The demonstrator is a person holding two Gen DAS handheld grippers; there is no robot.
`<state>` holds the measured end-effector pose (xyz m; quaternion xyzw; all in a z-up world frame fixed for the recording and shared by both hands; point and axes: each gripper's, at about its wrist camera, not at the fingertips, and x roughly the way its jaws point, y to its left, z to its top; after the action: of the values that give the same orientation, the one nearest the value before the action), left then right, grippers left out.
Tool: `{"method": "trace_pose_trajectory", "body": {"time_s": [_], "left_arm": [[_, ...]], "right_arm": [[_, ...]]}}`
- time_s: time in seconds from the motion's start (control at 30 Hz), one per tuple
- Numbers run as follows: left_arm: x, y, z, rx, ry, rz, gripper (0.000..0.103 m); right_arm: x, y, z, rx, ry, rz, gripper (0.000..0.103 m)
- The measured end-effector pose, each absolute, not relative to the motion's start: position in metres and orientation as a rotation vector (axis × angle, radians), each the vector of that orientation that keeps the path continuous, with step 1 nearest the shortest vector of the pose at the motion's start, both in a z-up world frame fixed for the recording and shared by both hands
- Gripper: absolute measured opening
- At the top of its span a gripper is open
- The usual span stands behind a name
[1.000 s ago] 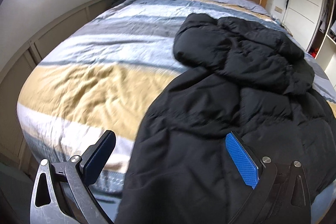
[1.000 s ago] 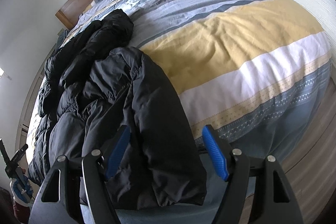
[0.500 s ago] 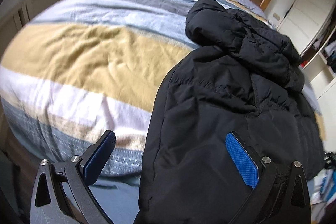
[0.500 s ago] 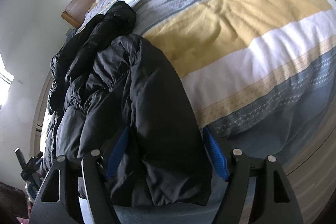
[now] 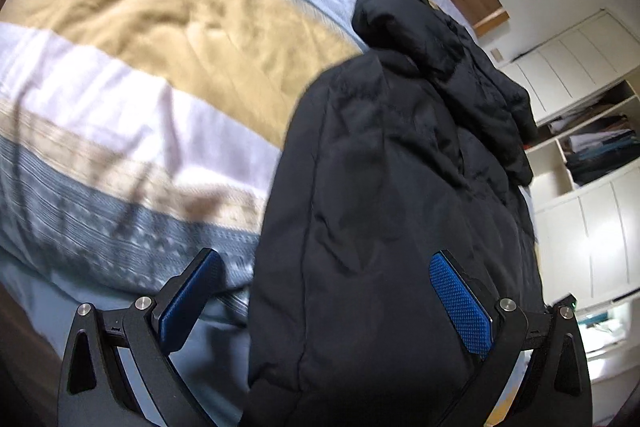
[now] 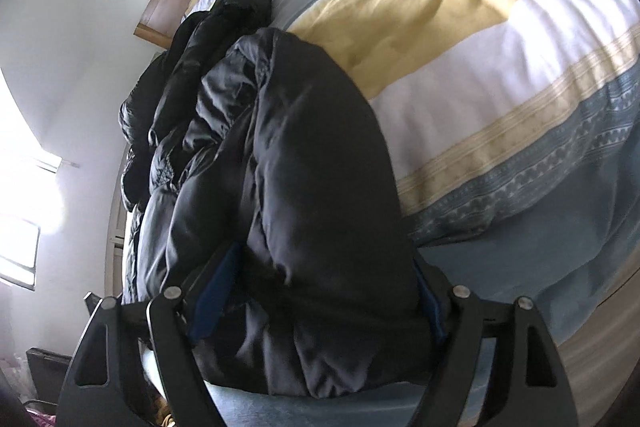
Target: Fold large clothes
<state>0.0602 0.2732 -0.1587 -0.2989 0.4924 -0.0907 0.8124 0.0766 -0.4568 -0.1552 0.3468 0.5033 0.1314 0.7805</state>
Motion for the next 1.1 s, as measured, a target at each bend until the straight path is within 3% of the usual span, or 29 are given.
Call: {"method": "trace_pose_trajectory", "body": {"time_s": [0.4,0.47,0.53,0.63,0.67,0.77,0.8,0.93,1.1], "left_arm": [[0.050,0.255,-0.161,-0.698,1.071,-0.296,0.102],[0.048,0.250,-0.158,-0.711,1.068,-0.307,0.097],[0.050,0.245,-0.156,-0.709,1.074,-0.314,0.085],[0.049,0.234,-0.150,-0.704,1.099,-0.340,0.065],[0.051,0.229,-0.149,-0.701,1.114,-0.343,0.063],[0.057,0.211,-0.143,-0.649,1.149,-0.344,0.056],[0.059,0.204,-0.139,-0.629,1.156,-0.353,0.048],[0.068,0.185,-0.115,-0.601,1.124,-0.387,0.021],[0.084,0.182,-0.072,-0.642,1.024,-0.451,0.014]], "right_arm": [[0.070,-0.459,-0.158,0.822,1.074,0.380,0.078],[0.067,-0.461,-0.159,0.835,1.062,0.386,0.077],[0.065,-0.460,-0.159,0.832,1.057,0.398,0.075],[0.062,-0.457,-0.159,0.836,1.046,0.431,0.054],[0.061,-0.457,-0.159,0.838,1.041,0.441,0.045],[0.058,-0.451,-0.156,0.832,1.027,0.473,0.033],[0.059,-0.447,-0.152,0.822,1.021,0.486,0.029],[0.063,-0.432,-0.127,0.783,0.970,0.556,0.022],[0.078,-0.425,-0.079,0.748,0.849,0.608,0.019]]}}
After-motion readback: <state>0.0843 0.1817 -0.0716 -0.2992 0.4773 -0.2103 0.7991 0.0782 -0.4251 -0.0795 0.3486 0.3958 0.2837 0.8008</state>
